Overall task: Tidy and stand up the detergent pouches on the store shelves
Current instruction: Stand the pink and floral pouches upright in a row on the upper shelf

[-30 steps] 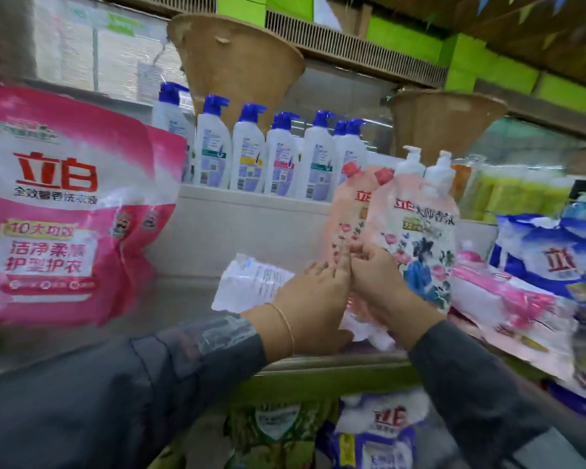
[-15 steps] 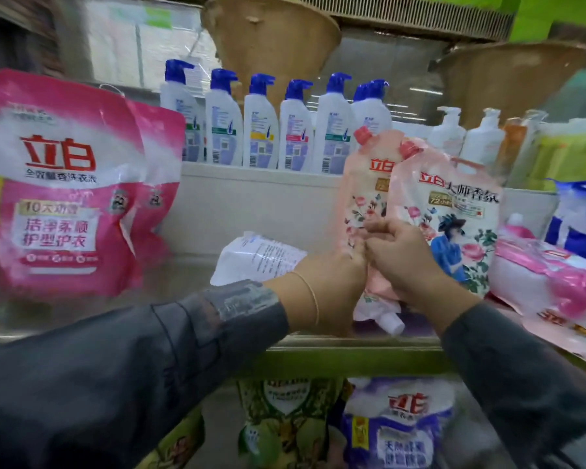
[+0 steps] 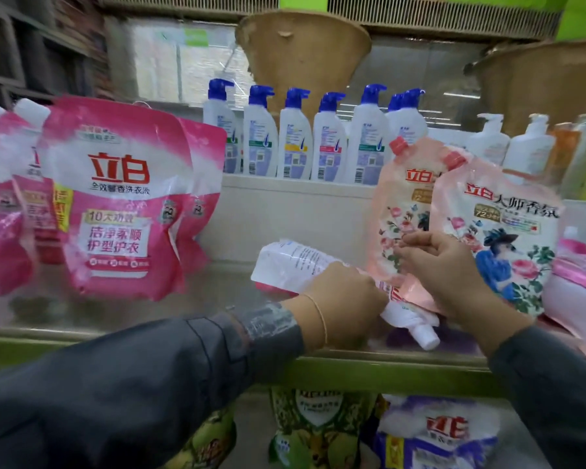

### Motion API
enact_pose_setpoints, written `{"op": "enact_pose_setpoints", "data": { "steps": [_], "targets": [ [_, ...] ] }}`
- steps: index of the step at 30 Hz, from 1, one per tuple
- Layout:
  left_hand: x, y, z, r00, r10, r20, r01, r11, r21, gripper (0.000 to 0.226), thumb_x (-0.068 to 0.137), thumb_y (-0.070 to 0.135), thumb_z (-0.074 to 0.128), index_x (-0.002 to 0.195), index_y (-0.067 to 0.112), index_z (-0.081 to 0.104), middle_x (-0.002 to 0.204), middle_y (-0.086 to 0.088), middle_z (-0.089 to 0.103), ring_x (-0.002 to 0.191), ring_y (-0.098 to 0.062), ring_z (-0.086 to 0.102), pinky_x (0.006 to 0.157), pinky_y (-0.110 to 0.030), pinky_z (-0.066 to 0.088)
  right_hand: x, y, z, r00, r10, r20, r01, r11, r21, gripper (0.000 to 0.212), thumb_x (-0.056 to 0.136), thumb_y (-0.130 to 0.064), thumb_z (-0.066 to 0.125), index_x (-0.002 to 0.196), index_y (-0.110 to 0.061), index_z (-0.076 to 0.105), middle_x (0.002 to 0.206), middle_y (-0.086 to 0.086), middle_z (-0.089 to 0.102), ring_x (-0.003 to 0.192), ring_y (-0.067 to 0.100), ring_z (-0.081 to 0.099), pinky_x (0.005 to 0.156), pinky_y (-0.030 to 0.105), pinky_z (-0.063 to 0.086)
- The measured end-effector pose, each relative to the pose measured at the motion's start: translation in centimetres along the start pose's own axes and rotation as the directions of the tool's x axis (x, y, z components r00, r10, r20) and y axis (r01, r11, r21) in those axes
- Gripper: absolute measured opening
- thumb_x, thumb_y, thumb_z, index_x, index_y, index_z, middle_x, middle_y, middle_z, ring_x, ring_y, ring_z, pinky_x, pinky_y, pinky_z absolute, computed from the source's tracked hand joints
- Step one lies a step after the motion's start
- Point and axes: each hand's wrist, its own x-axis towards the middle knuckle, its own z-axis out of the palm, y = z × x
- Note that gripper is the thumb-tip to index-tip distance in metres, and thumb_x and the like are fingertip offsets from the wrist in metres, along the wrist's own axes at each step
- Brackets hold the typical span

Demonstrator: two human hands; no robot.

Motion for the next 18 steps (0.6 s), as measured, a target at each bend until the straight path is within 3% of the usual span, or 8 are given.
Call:
{"op": "enact_pose_setpoints", "data": {
  "steps": [3,6,10,15,18],
  "targets": [
    [-0.3,-1.1,0.0,0.995,-0.053,-0.081,0.047,0.996,-0.075,0.019,0.095,0.022,0.048,0.109,0.014,0.059,0.104,-0.008,0.067,0.095,-0.030,0.064,0.070,-0.034,0.039,0.2,-0.3,-0.3,0.996,0.091,0.017,-0.092,0.980,0.175,0.010,0.091,-0.007,0.067,0.101,-0.012,0.067,0.109,0.014,0.072,0.105,0.028,0.071,0.090,0.042,0.058],
    [-1.2,-2.9,-0.1,0.987,-0.108,-0.116,0.086,0.980,-0.180,0.029,0.093,0.037,0.053,0.112,0.016,0.061,0.105,-0.007,0.067,0.095,-0.029,0.063,0.076,-0.034,0.043,-0.1,-1.0,-0.1,0.990,0.134,0.040,-0.140,0.949,0.283,0.013,0.100,-0.007,0.056,0.110,-0.004,0.062,0.114,0.020,0.068,0.108,0.029,0.068,0.097,0.042,0.055],
    [-2.9,-5.0,-0.5,0.980,-0.154,-0.122,0.112,0.947,-0.300,0.034,0.089,0.034,0.055,0.118,0.017,0.062,0.108,-0.006,0.068,0.098,-0.027,0.062,0.086,-0.036,0.046,-0.5,-1.8,1.2,0.990,0.135,0.029,-0.138,0.956,0.259,0.014,0.101,-0.015,0.055,0.104,-0.005,0.064,0.112,0.020,0.071,0.105,0.030,0.070,0.100,0.045,0.054],
    [-3.6,-6.8,0.0,0.915,-0.263,-0.306,0.099,0.882,-0.461,0.023,0.083,0.011,0.063,0.105,0.014,0.070,0.095,-0.008,0.071,0.086,-0.028,0.064,0.075,-0.033,0.046,-0.7,-2.6,2.4,0.981,0.131,0.140,-0.155,0.972,0.175,0.028,0.103,-0.028,0.050,0.100,-0.006,0.068,0.107,0.014,0.074,0.106,0.029,0.069,0.100,0.046,0.051],
    [-3.9,-8.5,-0.6,0.819,-0.392,-0.418,0.070,0.792,-0.606,0.019,0.082,0.002,0.063,0.096,0.010,0.073,0.087,-0.009,0.073,0.078,-0.027,0.066,0.070,-0.032,0.053,-0.9,-3.2,2.6,0.959,0.156,0.236,-0.202,0.962,0.186,0.037,0.103,-0.032,0.050,0.104,-0.001,0.069,0.095,0.013,0.077,0.088,0.027,0.074,0.076,0.037,0.060]
  ]
}}
